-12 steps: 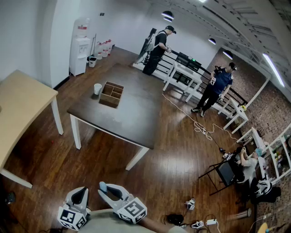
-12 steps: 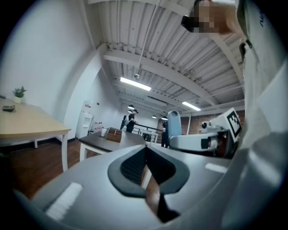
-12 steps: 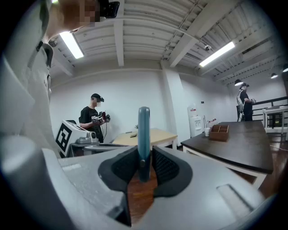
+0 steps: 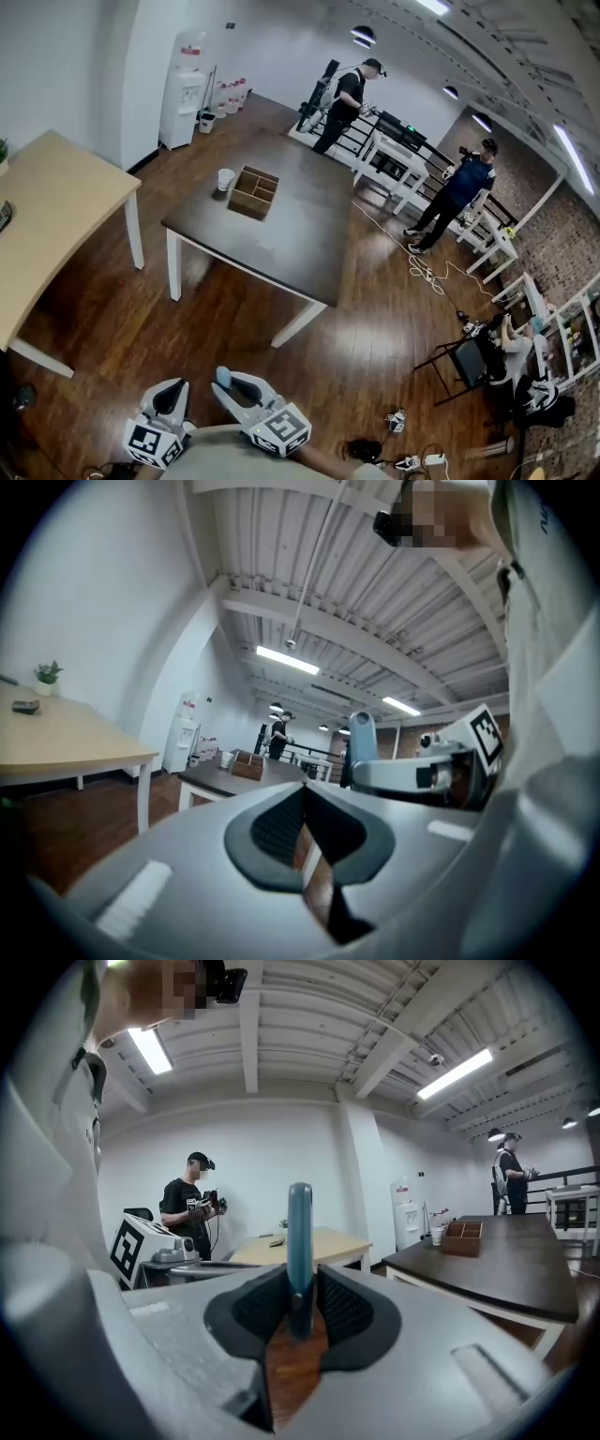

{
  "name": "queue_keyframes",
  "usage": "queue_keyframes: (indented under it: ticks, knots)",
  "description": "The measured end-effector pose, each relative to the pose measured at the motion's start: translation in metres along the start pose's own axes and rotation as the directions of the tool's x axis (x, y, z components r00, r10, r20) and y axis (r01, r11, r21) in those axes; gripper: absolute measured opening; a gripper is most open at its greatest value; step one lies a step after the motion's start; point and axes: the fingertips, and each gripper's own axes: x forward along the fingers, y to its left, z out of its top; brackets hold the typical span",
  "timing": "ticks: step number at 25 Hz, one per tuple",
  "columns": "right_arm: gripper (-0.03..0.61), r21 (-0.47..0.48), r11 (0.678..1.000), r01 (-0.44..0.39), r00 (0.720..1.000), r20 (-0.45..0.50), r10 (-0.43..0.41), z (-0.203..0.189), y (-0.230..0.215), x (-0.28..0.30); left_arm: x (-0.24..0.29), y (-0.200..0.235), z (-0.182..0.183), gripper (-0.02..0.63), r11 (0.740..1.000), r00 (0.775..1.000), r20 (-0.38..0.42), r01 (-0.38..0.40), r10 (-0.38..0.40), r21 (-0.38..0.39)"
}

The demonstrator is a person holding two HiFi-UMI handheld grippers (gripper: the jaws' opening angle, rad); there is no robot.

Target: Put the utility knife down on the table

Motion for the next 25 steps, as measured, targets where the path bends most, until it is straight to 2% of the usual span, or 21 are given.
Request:
queue_keyframes:
  ticks: [4, 13, 25]
  knots:
    - [0.089, 0.0, 1.0, 0.021, 1.0, 0.001, -0.021, 0.006, 0.005, 0.012, -0.011, 0.014, 0.006, 0.002, 1.0, 1.0, 0.016, -0.01, 0.01, -0.001]
    - [0.089, 0.004, 0.999, 0.036, 0.999, -0.024, -0.036, 0.014, 0.016, 0.03, -0.025, 0.031, 0.005, 0.002, 0.998, 0.999, 0.024, -0.024, 0.025, -0.053]
    - [0.089, 0.066, 0.997, -0.04, 0.999, -0.01, 0.041, 0.015, -0.013, 0.087, -0.007, 0.079, 0.013, 0.002, 0.992, 0.992, -0.018, -0.122, 0.121, -0.024]
